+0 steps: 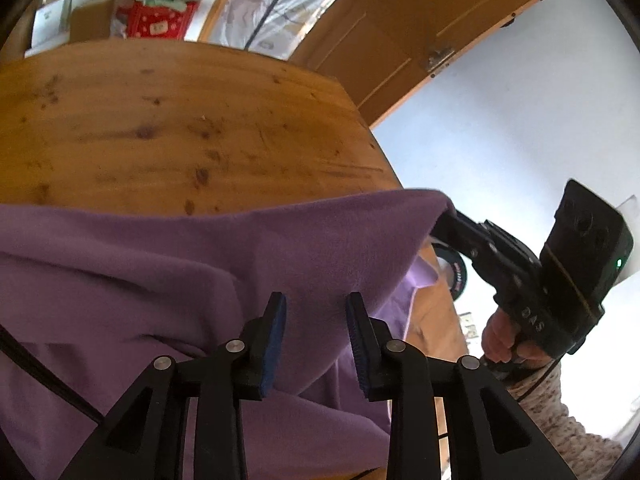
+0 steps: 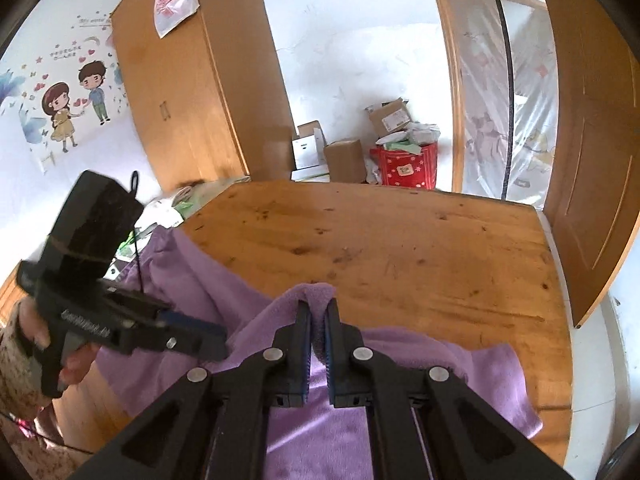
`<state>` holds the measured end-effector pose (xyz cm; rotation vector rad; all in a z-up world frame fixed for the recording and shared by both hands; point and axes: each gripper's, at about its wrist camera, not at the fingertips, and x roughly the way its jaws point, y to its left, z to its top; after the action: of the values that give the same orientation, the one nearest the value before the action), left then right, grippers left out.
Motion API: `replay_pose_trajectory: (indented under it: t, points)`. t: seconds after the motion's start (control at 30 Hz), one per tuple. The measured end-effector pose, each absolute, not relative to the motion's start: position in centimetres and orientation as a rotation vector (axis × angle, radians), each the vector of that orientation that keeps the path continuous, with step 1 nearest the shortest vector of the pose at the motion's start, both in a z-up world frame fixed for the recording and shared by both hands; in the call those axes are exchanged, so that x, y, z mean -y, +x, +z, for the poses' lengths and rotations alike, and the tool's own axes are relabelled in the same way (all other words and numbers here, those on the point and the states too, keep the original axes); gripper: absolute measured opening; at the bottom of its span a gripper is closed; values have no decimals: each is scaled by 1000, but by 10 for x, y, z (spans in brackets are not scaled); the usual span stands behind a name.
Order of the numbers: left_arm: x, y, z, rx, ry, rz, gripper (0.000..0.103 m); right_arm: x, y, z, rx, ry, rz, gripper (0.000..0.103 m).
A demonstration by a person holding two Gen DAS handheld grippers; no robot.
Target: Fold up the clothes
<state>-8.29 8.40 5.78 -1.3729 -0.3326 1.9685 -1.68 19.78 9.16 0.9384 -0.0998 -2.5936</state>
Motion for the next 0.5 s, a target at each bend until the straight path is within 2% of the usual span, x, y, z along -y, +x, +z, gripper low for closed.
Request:
replay_pose_trajectory:
  t: [0.5]
  points:
    - [-72,-100,52,390,-1388,2020,36,-210,-90,85,140,971,-2741,6]
